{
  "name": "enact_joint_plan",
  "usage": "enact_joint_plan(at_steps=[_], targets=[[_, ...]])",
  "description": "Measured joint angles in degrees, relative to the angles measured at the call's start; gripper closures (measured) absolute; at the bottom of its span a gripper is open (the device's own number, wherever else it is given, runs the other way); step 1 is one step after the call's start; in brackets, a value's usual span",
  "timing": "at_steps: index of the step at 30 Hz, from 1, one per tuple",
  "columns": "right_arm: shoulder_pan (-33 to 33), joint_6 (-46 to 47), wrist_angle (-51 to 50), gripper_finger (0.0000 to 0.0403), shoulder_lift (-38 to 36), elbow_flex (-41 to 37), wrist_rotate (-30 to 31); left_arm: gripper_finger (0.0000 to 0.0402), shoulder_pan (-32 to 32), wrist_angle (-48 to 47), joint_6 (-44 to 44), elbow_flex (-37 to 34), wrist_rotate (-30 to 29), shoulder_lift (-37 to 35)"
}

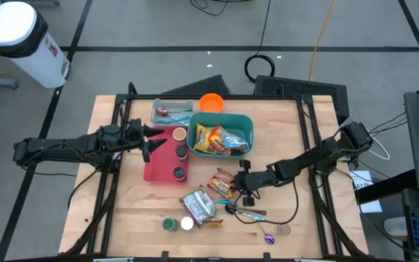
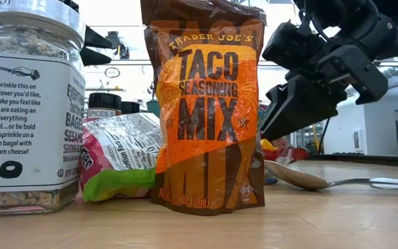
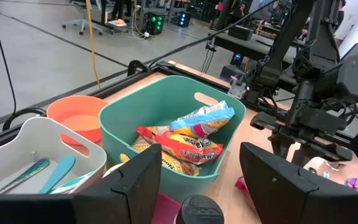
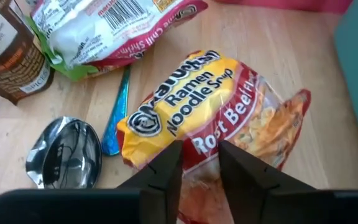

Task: Pick & Place Food Item
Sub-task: Put the red noodle pack into the green bin

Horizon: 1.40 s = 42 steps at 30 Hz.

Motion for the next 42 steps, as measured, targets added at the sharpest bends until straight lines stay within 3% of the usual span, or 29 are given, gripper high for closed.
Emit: enact_joint_plan(at_steps=[16, 24, 42], targets=[[0.0, 0.0, -1.6, 0.0400, 0.0, 0.0, 0.0, 0.0176, 0.0, 0.0, 0.0, 0.0, 0.0, 0.0], [0.0, -0.4, -1.9, 0.0402, -0.9, 0.0, 0.0, 0.0176, 0.0, 0.0, 0.0, 0.0, 0.0, 0.0], [1.1, 2.4, -1.0, 0.0403, -10.3, 0.1, 2.0, 0.0176, 0.0, 0.0, -0.1, 0.0, 0.0, 0.0]])
